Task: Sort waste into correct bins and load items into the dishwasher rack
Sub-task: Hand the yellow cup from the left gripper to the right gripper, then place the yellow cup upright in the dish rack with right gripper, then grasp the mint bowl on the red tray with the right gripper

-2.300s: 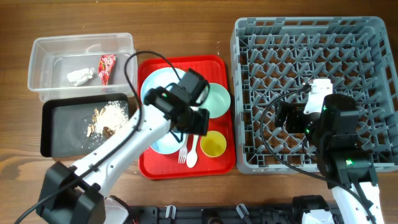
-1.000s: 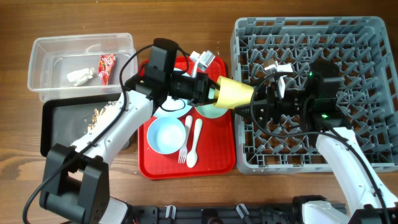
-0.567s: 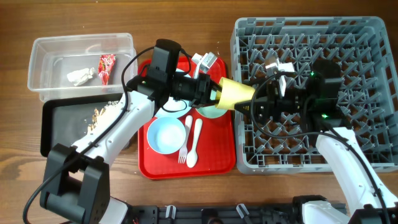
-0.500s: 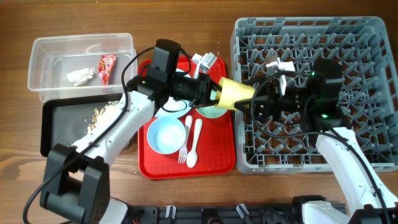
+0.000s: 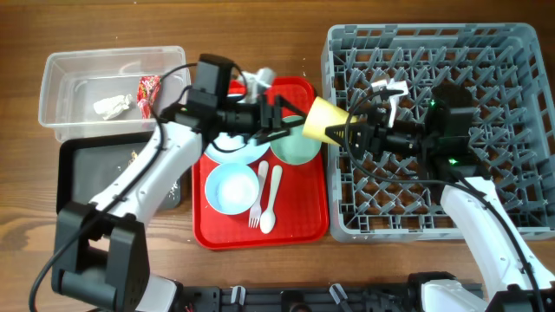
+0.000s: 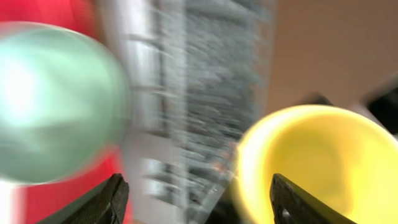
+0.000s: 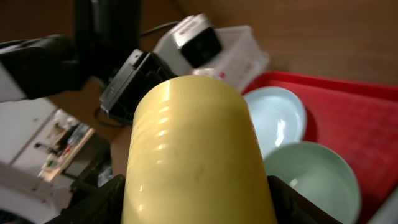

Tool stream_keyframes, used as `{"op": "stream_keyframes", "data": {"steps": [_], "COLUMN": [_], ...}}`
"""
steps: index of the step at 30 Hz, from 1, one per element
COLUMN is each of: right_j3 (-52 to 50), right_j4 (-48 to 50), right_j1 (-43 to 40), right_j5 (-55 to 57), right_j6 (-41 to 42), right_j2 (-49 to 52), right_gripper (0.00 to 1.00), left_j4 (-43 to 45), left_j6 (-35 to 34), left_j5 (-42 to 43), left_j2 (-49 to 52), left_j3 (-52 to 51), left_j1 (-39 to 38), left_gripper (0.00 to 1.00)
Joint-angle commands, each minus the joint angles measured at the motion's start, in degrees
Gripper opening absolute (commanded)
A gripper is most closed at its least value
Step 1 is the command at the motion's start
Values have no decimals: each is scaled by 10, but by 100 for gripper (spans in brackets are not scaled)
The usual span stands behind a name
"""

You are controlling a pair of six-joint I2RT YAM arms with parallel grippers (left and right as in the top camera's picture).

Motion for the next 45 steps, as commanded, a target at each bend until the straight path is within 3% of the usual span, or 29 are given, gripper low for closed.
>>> {"op": "stream_keyframes", "data": {"steps": [1, 3, 6, 7, 9, 12, 17, 23, 25, 26, 27, 28, 33, 38, 40, 45], "right_j3": [10, 28, 93, 133, 192, 268, 268, 246, 246, 246, 246, 246, 326, 379, 378, 377], "right_j4": [-62, -141, -312, -400, -514, -678, -765, -757, -744, -732, -718, -711, -711, -603, -580, -578], "right_j1": [1, 1, 1, 0, -10, -53, -118, -118, -118, -118, -118, -118, -105, 13, 89, 224], "right_j5": [125, 200, 335, 396, 462, 548, 598, 598, 588, 572, 560, 546, 486, 445, 454, 488], "right_j6": [-27, -42, -55, -53, -53, -19, 1, -23, -24, -25, -24, -25, -54, -82, -40, 75], "right_j2": [-10, -43, -102, -123, -130, -104, -24, 114, 146, 156, 157, 156, 105, 37, 43, 105], "right_gripper": [56, 55, 46, 45, 45, 45, 49, 56, 65, 72, 95, 100, 100, 97, 95, 91], "left_j4": [-73, -132, -219, -261, -296, -300, -299, -298, -298, -298, -298, -298, -311, -321, -335, -346], "left_j6": [106, 107, 106, 106, 106, 106, 106, 106, 106, 106, 106, 106, 105, 73, 36, 28], "left_j5": [-205, -270, -364, -434, -494, -501, -501, -501, -501, -501, -501, -501, -501, -519, -555, -555], "left_j2": [-47, -81, -123, -145, -169, -189, -189, -189, -189, -189, -189, -189, -189, -189, -189, -189], "left_j3": [0, 0, 0, 0, 0, 0, 0, 0, 0, 0, 0, 0, -1, -1, -1, -1], "left_j1": [40, 62, 84, 90, 90, 90, 90, 90, 90, 90, 90, 90, 90, 90, 93, 137], "left_gripper": [76, 77, 77, 83, 97, 100, 100, 100, 100, 100, 100, 100, 100, 100, 100, 100]}}
